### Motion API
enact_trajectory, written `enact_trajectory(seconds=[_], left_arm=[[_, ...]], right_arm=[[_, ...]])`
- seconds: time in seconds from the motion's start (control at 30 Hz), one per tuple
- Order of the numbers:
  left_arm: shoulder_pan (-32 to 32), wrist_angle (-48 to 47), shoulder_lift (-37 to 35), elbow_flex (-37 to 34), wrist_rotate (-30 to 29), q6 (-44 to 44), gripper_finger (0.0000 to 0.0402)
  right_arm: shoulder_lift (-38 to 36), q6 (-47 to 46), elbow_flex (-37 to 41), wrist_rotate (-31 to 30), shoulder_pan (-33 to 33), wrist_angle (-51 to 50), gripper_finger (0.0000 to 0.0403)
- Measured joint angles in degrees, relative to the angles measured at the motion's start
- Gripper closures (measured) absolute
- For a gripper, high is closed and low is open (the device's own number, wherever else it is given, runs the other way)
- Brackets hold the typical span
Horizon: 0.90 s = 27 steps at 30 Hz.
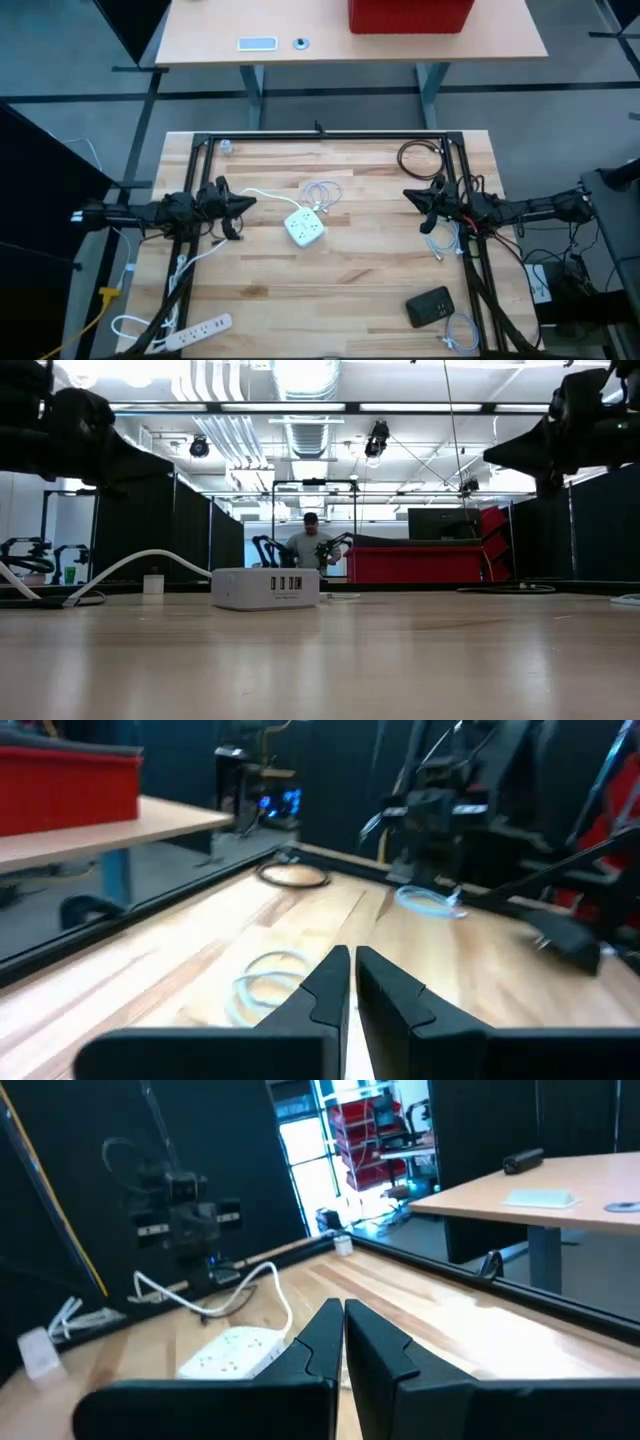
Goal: Insert USB
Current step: Insert the white USB cable into the top white outlet extension
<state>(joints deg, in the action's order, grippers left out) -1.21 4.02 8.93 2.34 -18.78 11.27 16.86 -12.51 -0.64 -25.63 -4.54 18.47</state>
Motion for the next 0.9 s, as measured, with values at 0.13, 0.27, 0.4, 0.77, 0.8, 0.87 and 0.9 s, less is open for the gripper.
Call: enact_trajectory(seconds=[0.13, 0.27, 0.4, 0.77, 0.8, 0.87, 0.9], left_arm=[[0.0, 0.0, 9.0, 4.7, -0.2, 0.2, 0.0356], [0.0, -0.4, 19.6, 10.6, -0.2, -1.9, 0.0319], [0.0, -0.5, 29.0, 14.3, -0.3, -5.1, 0.0285], [0.0, 4.5, 43.2, 19.7, -0.4, -9.4, 0.0243], [0.0, 4.5, 43.5, 20.3, -0.4, -9.5, 0.0242], [0.0, 4.6, 43.7, 21.1, -0.3, -9.5, 0.0242], [0.0, 4.5, 43.7, 21.3, -0.2, -9.5, 0.0242]], right_arm=[[12.7, 0.7, 0.0, 0.0, 0.0, 10.9, 0.0403], [27.5, 3.3, -0.5, 0.1, 0.0, 22.2, 0.0403], [42.4, 6.4, -6.4, 0.0, 0.0, 24.5, 0.0401], [78.7, 13.1, -30.6, -4.8, 1.0, 23.7, 0.0273], [80.9, 12.8, -31.9, -4.8, 1.2, 23.7, 0.0261], [84.7, 11.7, -34.1, -4.7, 1.5, 23.7, 0.0243], [86.3, 10.8, -34.8, -4.3, 1.6, 23.8, 0.0237]])
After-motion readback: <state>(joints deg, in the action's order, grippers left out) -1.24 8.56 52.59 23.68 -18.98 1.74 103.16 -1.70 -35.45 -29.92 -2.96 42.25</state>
